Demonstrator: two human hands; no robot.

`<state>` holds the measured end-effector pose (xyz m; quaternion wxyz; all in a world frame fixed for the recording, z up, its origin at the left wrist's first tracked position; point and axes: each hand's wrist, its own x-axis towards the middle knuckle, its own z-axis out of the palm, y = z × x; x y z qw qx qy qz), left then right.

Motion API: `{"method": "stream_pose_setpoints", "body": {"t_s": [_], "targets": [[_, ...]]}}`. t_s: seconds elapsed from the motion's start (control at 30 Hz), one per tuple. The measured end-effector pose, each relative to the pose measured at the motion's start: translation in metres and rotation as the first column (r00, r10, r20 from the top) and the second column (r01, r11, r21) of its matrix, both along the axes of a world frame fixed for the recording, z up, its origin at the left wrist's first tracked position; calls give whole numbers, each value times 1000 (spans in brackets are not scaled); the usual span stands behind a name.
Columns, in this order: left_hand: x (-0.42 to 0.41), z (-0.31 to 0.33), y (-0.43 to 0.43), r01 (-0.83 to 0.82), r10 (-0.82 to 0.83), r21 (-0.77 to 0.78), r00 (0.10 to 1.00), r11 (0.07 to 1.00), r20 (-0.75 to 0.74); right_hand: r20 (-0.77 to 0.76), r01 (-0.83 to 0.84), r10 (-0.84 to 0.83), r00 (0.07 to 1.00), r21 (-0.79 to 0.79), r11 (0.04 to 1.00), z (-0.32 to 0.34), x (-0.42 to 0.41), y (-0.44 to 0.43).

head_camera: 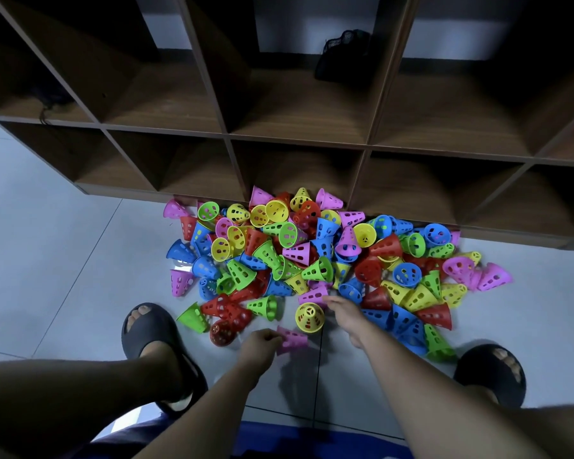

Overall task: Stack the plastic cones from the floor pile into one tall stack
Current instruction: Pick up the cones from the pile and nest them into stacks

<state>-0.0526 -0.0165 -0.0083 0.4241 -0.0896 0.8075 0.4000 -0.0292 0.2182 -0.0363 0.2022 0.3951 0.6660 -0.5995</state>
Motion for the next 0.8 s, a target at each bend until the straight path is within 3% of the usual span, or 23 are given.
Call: {"method": "stream_pose_setpoints", "body": {"t_s": [0.2, 0.43, 0.6, 0.7, 0.8], "targets": [[-21, 35, 3, -238, 255, 189, 964, 953, -71, -55, 67, -64, 996, 49, 997, -9, 1, 5], [-35, 71, 12, -431, 441, 400, 895, 809, 73, 17, 56, -55, 998, -30, 998, -2, 0, 4], [-29, 75, 24, -482, 405, 490, 876, 727, 261, -9, 49, -50, 999, -91, 995, -92, -4, 20], [-24, 78, 39, -497, 378, 493, 867, 714, 326, 19, 50, -50, 999, -8, 999, -37, 2, 4], [-19, 76, 51, -521, 382, 485, 851, 702, 361, -52, 137, -135, 990, 34, 990, -2, 8, 3]]}}
